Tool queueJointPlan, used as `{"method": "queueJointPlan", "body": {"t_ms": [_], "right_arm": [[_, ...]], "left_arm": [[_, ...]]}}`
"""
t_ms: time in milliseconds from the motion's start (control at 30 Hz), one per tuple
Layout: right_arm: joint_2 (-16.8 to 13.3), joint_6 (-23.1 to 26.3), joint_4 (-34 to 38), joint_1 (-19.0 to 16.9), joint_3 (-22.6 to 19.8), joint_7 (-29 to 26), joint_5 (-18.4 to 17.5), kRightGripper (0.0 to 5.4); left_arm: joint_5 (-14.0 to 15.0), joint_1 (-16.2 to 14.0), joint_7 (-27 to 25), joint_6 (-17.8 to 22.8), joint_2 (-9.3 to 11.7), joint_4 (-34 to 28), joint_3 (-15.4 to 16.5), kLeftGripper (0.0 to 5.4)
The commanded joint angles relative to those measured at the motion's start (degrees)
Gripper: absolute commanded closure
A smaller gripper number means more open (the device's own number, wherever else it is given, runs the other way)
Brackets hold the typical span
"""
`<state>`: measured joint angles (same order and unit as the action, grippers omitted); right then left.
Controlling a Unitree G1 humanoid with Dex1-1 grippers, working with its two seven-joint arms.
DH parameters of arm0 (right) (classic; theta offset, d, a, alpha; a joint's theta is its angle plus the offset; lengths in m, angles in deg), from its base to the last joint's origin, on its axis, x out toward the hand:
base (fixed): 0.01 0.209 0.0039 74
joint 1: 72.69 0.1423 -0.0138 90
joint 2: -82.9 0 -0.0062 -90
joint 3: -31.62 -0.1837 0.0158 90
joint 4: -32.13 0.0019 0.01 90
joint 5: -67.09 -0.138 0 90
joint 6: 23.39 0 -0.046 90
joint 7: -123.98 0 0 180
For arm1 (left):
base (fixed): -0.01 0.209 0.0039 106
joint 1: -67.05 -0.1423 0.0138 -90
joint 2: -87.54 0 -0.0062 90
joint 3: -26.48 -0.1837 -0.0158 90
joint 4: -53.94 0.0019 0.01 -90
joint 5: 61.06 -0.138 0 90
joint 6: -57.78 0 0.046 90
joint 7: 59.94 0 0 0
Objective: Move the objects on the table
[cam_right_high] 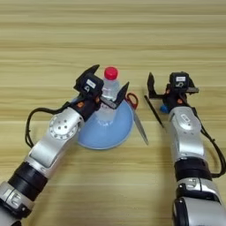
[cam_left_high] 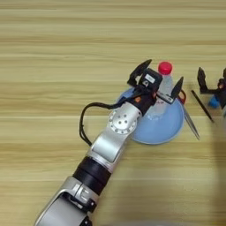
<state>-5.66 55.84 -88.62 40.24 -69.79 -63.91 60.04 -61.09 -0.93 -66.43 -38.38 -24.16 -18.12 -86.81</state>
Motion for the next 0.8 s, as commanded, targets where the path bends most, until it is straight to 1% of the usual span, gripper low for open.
{"method": "queueJointPlan", "body": {"t_ms": [33, 167, 400, 800], "right_arm": [[0.6, -0.2, 0.1, 0.7, 0.3, 0.4, 0.3, 0.01], [0.8, -0.2, 0.3, 0.7, 0.4, 0.5, 0.4, 0.01], [1.1, -0.2, 0.3, 0.7, 0.5, 0.7, 0.7, 0.01], [1.2, -0.1, 0.4, 0.7, 0.9, 0.9, 0.7, 0.01]], "left_arm": [[-1.0, 0.7, 0.0, -1.6, -3.2, 4.1, 0.5, 0.00], [-1.2, 1.5, 0.0, -2.8, -3.3, 7.4, 1.0, 0.00], [-1.9, 2.5, -0.2, -4.6, -4.2, 12.2, 1.1, 0.00], [-2.6, 2.8, -0.9, -5.6, -4.6, 14.6, 1.7, 0.00]]}}
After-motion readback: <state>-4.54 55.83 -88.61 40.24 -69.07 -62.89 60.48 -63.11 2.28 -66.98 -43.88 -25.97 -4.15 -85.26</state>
